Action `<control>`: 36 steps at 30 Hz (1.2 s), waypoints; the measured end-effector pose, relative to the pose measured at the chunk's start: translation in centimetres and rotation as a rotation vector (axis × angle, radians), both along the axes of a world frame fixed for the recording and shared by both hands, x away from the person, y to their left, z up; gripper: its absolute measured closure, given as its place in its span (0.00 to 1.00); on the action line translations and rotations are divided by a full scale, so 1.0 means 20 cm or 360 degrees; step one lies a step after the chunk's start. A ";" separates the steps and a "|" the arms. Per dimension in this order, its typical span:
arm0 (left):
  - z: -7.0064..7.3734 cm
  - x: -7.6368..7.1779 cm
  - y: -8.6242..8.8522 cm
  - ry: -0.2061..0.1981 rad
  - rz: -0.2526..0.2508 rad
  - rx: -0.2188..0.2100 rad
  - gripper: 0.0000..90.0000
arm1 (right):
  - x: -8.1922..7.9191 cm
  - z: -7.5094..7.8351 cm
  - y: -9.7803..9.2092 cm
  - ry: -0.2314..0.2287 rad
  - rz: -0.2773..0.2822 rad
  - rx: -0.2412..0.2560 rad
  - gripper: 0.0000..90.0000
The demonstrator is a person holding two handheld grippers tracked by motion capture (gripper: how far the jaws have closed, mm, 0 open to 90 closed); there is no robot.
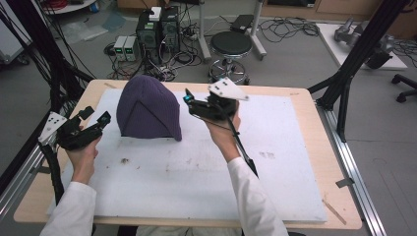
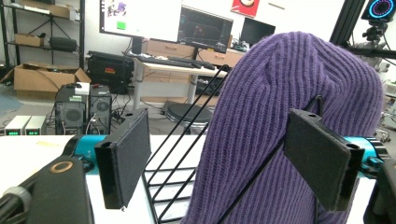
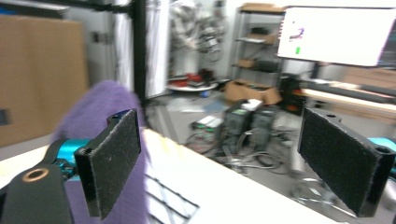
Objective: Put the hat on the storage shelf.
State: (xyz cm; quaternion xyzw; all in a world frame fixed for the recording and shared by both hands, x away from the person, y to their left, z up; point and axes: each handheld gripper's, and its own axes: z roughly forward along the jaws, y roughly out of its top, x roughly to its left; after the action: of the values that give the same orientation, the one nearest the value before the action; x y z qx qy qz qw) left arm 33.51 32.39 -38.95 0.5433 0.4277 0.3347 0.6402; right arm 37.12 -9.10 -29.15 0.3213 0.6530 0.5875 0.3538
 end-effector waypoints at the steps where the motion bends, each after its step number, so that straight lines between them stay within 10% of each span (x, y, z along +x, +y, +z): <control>1: 0.00 0.00 0.00 0.0000 0.0001 0.0009 0.26 | -0.02 -0.01 -0.04 -0.0010 -0.0043 0.0016 0.14; 8: 0.00 -0.02 -0.02 -0.0013 0.0012 0.0029 0.26 | -0.16 -0.04 -0.32 -0.0064 -0.0227 0.0049 0.14; 17: 0.00 -0.06 -0.02 -0.0023 0.0038 0.0025 0.26 | -0.24 -0.14 -0.62 0.0036 -0.0418 0.0150 0.14; 36: -0.04 -0.16 0.05 -0.0025 0.0147 0.0023 0.26 | -0.42 -0.31 -0.85 0.0074 -0.0606 0.0117 0.14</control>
State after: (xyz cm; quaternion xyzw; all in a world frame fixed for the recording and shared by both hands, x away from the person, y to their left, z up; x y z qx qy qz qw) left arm 30.33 33.42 -39.69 0.5249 0.4450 0.3711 0.6235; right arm 28.73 -26.00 -35.33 0.4653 0.5665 0.5259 0.4313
